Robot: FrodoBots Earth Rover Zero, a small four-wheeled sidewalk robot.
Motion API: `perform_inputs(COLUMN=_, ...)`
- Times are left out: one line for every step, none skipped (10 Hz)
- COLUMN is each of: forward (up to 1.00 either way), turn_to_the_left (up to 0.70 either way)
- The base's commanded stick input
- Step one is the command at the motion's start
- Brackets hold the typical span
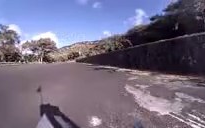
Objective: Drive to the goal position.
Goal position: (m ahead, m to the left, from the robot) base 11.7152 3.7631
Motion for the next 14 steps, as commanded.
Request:
perform_inputs(forward=0.97, turn_to_the_left=0.0)
perform_inputs(forward=0.97, turn_to_the_left=0.0)
perform_inputs(forward=0.97, turn_to_the_left=0.0)
perform_inputs(forward=0.97, turn_to_the_left=0.0)
perform_inputs(forward=0.97, turn_to_the_left=0.0)
perform_inputs(forward=0.97, turn_to_the_left=0.0)
perform_inputs(forward=0.97, turn_to_the_left=0.0)
perform_inputs(forward=0.98, turn_to_the_left=0.0)
perform_inputs(forward=0.97, turn_to_the_left=0.0)
perform_inputs(forward=0.97, turn_to_the_left=0.0)
perform_inputs(forward=0.97, turn_to_the_left=0.0)
perform_inputs(forward=0.97, turn_to_the_left=0.0)
perform_inputs(forward=0.97, turn_to_the_left=-0.05)
perform_inputs(forward=0.97, turn_to_the_left=-0.15)
